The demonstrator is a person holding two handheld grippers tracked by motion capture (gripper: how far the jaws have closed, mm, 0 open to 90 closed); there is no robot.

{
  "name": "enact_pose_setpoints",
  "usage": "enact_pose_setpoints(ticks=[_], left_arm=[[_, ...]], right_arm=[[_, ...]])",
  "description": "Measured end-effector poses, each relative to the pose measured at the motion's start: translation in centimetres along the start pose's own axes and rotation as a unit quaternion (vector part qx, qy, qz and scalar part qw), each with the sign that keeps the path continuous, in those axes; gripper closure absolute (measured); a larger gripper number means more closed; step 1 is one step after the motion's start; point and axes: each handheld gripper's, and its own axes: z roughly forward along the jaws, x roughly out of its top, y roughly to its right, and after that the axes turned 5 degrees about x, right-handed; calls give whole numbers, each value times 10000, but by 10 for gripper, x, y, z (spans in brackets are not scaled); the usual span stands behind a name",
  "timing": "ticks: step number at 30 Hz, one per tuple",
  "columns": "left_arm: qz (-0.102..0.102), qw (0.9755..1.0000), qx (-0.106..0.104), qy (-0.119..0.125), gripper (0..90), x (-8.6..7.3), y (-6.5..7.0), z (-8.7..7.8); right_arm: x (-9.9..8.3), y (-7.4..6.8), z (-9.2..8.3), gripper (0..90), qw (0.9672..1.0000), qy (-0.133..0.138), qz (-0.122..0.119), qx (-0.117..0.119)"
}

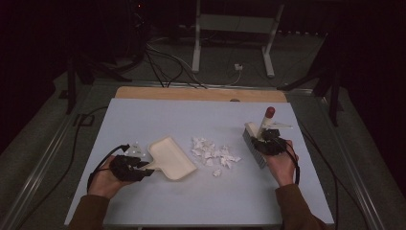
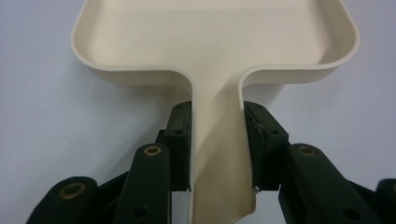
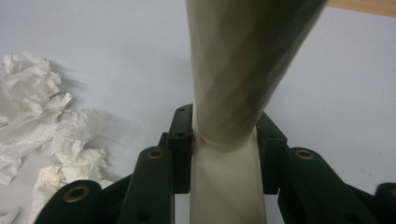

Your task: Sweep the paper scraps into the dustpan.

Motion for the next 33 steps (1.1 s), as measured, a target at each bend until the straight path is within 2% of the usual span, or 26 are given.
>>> enact_pose_setpoints(ticks=[14, 18, 20, 29, 33], left_arm=[[277, 9994, -162, -112, 665, 3, 7, 9], [377, 9990, -95, -220, 665, 6, 9, 12], [386, 9989, -126, -217, 665, 7, 9, 13], [511, 9982, -151, -272, 665, 14, 13, 19], [542, 9980, -168, -284, 665, 17, 13, 22]], right_arm=[[0, -3, 1, 671, 10000, 25, -35, -33], [0, -5, 1, 672, 10000, 34, -34, -41], [0, -6, 2, 672, 10000, 36, -43, -35], [3, -22, 7, 671, 9998, 18, -202, -45], [5, -29, 10, 672, 9997, 18, -239, 22]])
